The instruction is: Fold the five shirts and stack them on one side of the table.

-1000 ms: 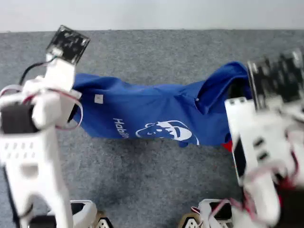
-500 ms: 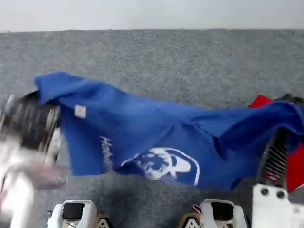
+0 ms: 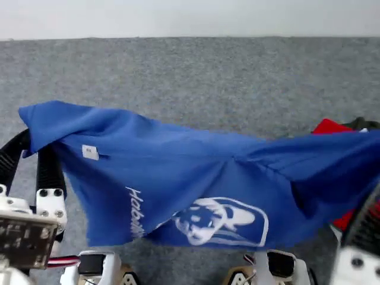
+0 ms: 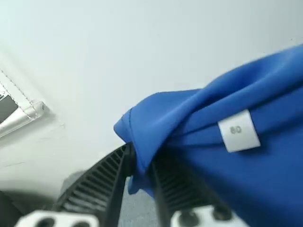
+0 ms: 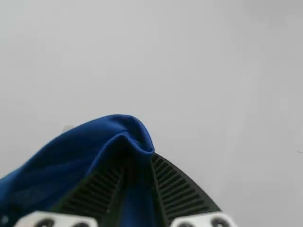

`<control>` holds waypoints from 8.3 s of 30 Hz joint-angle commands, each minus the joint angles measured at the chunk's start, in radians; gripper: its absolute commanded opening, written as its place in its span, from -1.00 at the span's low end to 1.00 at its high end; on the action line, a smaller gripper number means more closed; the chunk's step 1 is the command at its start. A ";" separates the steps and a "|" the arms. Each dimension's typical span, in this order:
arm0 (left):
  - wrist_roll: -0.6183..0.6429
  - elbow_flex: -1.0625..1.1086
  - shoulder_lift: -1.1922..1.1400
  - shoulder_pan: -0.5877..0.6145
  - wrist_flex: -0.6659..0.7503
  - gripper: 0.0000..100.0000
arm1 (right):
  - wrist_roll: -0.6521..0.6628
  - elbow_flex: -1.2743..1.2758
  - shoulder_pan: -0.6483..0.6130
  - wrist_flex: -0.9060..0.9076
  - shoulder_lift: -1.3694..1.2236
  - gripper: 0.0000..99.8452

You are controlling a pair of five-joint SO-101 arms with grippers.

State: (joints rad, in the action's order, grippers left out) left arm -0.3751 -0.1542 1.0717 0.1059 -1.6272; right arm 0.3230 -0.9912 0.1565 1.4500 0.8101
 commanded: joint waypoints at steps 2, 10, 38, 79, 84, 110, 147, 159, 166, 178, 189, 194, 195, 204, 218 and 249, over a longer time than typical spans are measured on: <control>-0.006 0.071 -0.003 0.003 -0.008 -0.97 | 0.005 -0.012 0.008 0.113 -0.076 -0.98; -0.006 0.097 0.005 0.005 -0.106 -0.97 | 0.005 -0.012 0.004 0.252 -0.102 -0.98; -0.008 1.058 -0.054 0.132 0.862 -0.97 | 0.002 0.443 -0.214 -0.314 -0.877 -0.98; 0.169 -0.928 -2.008 0.147 0.040 -0.64 | 0.011 -0.592 -0.200 -0.147 -1.922 -0.68; 0.196 -1.099 -2.021 0.164 -0.135 -0.64 | 0.112 -0.687 -0.200 0.271 -1.877 -0.69; -0.203 0.567 -1.056 0.252 -0.057 -0.64 | 0.252 1.217 -0.205 0.165 -0.561 -0.69; -0.198 0.507 -1.473 0.250 0.097 -0.97 | 0.351 1.999 -0.205 -0.552 -0.472 -0.98; -0.195 0.171 -1.484 0.249 -0.029 -0.97 | 0.348 1.706 -0.217 -0.492 -0.248 -0.98; -0.103 0.140 -1.487 0.230 0.127 -0.97 | 0.242 1.702 -0.297 -0.687 -0.410 -0.98; -0.100 0.328 -1.487 0.057 0.407 -0.97 | 0.106 1.679 -0.317 -1.046 -0.734 -0.78; -0.048 0.351 -1.484 0.095 0.313 -0.97 | 0.103 1.364 -0.302 -0.298 -0.558 -0.64; -0.048 0.354 -1.484 0.095 0.295 -0.97 | 0.123 1.427 -0.297 -0.179 -0.438 -0.64; -0.048 0.354 -1.484 0.095 0.293 -0.97 | 0.121 1.467 -0.300 -0.180 -0.424 -0.64; -0.048 0.354 -1.484 0.092 0.279 -0.97 | 0.117 1.811 -0.300 -0.384 -0.378 -0.64; -0.048 0.354 -1.484 0.095 0.279 -0.97 | 0.117 1.903 -0.294 -0.630 -0.602 -0.64; -0.051 0.263 -1.471 0.097 0.094 -0.97 | 0.345 1.740 -0.295 -0.099 0.107 -0.98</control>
State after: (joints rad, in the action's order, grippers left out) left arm -0.4242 0.1573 -0.4150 0.1979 -1.4784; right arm 0.6160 0.8562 -0.1396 1.2198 0.7779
